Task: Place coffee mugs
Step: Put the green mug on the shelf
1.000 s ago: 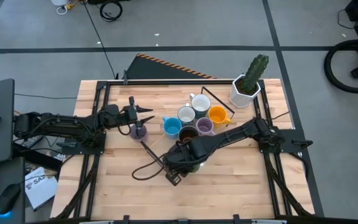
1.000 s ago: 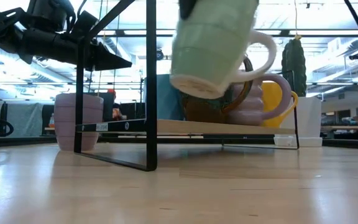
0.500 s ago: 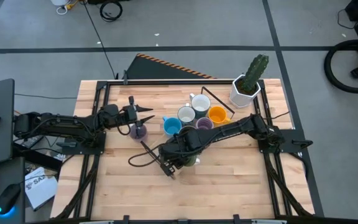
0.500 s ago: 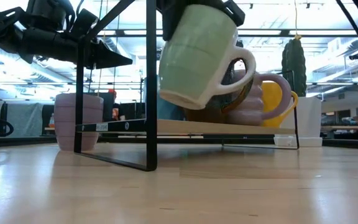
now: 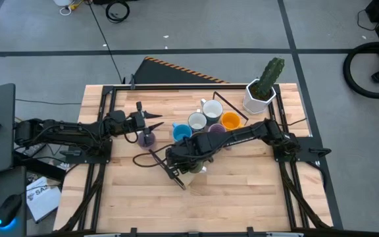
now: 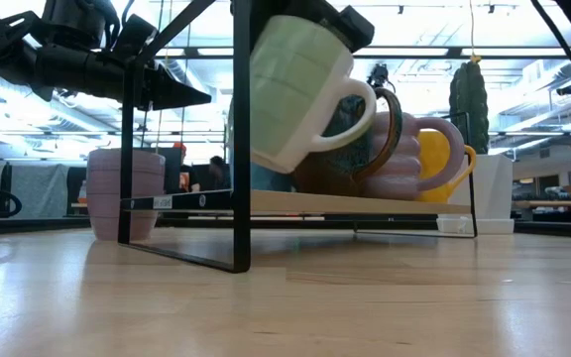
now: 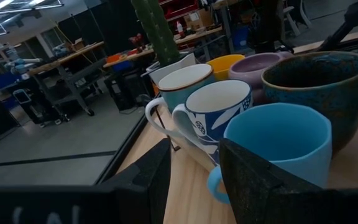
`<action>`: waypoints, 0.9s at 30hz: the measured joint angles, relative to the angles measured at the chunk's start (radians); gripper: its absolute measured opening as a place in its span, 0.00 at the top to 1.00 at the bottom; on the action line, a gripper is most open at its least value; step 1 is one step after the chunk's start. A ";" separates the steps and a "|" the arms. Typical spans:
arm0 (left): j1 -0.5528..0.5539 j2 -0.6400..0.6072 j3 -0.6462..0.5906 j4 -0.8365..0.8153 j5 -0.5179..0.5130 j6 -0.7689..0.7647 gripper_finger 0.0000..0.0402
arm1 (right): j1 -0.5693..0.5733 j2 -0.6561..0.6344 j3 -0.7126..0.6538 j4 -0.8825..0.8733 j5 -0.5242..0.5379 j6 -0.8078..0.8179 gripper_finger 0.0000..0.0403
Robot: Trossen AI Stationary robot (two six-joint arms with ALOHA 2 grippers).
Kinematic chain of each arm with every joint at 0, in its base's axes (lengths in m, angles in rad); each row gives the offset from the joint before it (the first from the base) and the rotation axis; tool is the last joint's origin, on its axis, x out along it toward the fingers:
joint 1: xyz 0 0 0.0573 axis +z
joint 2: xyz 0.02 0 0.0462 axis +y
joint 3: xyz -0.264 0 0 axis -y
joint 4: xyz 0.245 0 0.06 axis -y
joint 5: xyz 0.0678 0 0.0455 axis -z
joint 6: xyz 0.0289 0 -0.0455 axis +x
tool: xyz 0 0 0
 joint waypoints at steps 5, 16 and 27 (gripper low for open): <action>0.000 0.000 0.000 -0.002 0.000 0.000 0.65 | -0.001 0.000 -0.003 0.011 0.019 0.034 0.93; 0.000 0.000 0.000 -0.011 0.000 -0.001 0.65 | 0.004 0.027 -0.011 0.066 -0.001 0.070 0.92; 0.000 0.000 0.000 -0.010 0.000 -0.001 0.65 | 0.003 0.027 -0.011 0.065 -0.025 0.086 0.86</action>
